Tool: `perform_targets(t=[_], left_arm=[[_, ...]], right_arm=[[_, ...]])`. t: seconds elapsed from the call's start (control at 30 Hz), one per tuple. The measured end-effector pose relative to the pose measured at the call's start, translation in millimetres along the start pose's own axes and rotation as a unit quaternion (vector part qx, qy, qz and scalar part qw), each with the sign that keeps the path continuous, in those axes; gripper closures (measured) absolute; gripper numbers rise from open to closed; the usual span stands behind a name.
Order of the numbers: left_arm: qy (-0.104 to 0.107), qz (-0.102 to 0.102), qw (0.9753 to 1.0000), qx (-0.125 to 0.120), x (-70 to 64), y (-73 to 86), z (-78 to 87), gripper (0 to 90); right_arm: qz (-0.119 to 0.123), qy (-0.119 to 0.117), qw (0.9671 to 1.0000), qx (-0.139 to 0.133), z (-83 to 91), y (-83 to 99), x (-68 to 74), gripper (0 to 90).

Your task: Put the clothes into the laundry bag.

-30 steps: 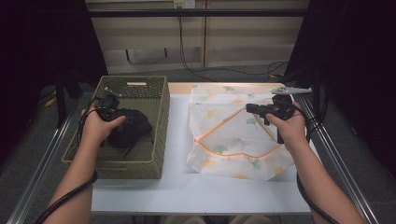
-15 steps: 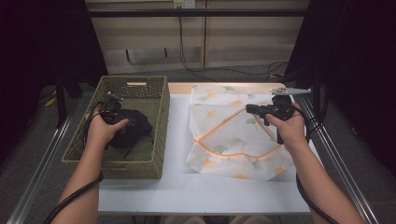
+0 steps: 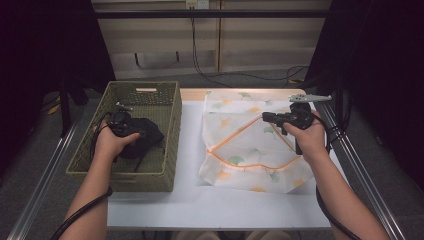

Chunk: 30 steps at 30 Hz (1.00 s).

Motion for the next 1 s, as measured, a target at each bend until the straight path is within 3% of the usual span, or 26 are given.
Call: perform_targets(t=[0.3,0.5,0.57,0.73,0.83,0.9,1.0], left_arm=[[-0.017,-0.02,0.9995,0.015,-0.4,5.4,-5.4,0.1],[-0.036,-0.053,0.9976,0.024,-0.7,9.2,-9.0,0.6],[-0.041,-0.055,0.9974,0.023,-0.2,9.1,-9.3,2.0],[-0.059,-0.071,0.9953,0.028,1.8,11.0,-8.7,9.2],[-0.062,-0.07,0.9954,0.021,2.9,12.3,-7.9,14.5],[-0.062,-0.081,0.9944,0.026,4.5,13.3,-6.5,16.1],[-0.073,-0.079,0.9939,0.027,5.7,13.4,-5.0,23.2]], right_arm=[[-0.002,0.001,1.0,0.002,0.0,1.6,-0.3,89.1],[-0.003,-0.001,1.0,0.001,-0.6,2.0,-0.4,89.1],[-0.002,-0.001,1.0,0.002,-0.9,2.3,-0.3,89.1],[-0.002,0.001,1.0,0.002,-1.6,3.1,-0.3,89.1],[-0.005,-0.001,1.0,0.003,-2.1,4.1,-0.5,89.1],[-0.005,-0.001,1.0,0.002,-2.9,4.7,-0.8,89.1],[-0.004,-0.001,1.0,0.003,-4.3,5.9,-0.2,89.1]])
Point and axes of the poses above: each handheld gripper's, and its own axes: z roughly backward along the jaws, y roughly out of its underside, x roughly to its left, the point moved 8 cm from there along -z, roughly forward along the jaws, and after that the axes turned 5 degrees about y, right-handed, at the moved point
